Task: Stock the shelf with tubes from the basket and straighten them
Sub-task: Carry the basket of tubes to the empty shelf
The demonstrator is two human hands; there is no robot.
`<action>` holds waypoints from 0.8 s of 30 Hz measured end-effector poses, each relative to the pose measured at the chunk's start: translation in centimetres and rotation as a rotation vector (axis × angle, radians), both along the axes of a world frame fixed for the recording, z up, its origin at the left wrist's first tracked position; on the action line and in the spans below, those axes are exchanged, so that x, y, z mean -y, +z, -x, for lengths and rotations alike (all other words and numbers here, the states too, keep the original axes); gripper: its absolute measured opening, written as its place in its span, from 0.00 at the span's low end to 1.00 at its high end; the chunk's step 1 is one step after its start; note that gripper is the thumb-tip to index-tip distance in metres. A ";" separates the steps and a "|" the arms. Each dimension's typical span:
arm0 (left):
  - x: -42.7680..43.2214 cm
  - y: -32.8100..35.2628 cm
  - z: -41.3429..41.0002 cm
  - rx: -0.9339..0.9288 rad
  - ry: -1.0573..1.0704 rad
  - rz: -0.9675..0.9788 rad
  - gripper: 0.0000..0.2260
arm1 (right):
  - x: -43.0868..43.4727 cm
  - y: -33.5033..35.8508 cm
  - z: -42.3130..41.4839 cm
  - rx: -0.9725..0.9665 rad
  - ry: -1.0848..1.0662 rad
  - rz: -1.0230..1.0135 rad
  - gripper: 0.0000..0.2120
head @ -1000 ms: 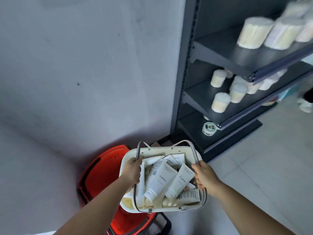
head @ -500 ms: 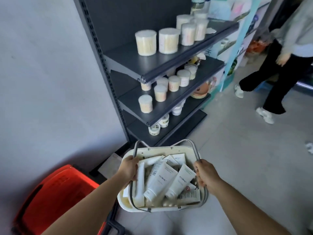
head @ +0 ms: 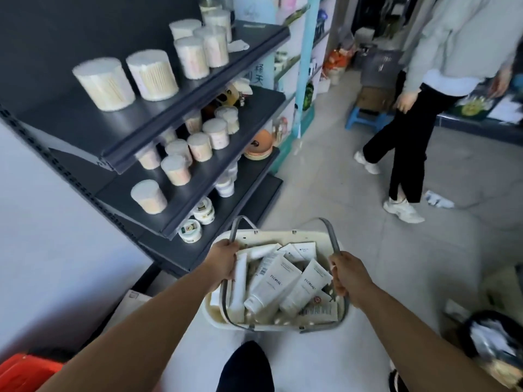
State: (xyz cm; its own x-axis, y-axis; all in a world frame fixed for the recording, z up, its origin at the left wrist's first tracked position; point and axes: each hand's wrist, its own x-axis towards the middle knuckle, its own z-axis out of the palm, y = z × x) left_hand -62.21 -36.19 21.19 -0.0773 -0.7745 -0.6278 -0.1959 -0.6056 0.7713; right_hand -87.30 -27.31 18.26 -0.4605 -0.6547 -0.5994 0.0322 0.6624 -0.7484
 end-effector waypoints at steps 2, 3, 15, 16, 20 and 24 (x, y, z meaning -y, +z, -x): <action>2.1 -0.4 1.7 0.016 -0.054 -0.004 0.15 | 1.0 -0.3 1.3 0.018 -0.051 -0.003 0.09; 3.3 -0.6 2.4 0.023 -0.078 -0.002 0.15 | 1.6 -0.4 1.8 0.020 -0.069 -0.002 0.09; 20.4 -1.1 13.0 0.018 -0.357 -0.042 0.12 | 12.0 0.3 9.3 0.014 -0.326 0.011 0.08; 21.7 -1.1 14.0 0.020 -0.373 -0.031 0.12 | 12.8 0.4 9.9 0.016 -0.346 0.009 0.08; 25.6 -0.9 17.8 0.029 -0.453 0.025 0.10 | 15.6 1.0 12.4 0.000 -0.399 0.019 0.05; 29.2 -1.0 21.8 0.041 -0.485 0.057 0.11 | 18.6 1.3 16.1 -0.061 -0.424 0.032 0.08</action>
State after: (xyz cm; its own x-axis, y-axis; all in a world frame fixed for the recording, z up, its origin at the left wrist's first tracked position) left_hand -84.02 -65.37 20.16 -0.4139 -0.6882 -0.5959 -0.4764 -0.3941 0.7860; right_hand -103.37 -45.87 19.51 -0.7267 -0.4177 -0.5454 0.2519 0.5766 -0.7772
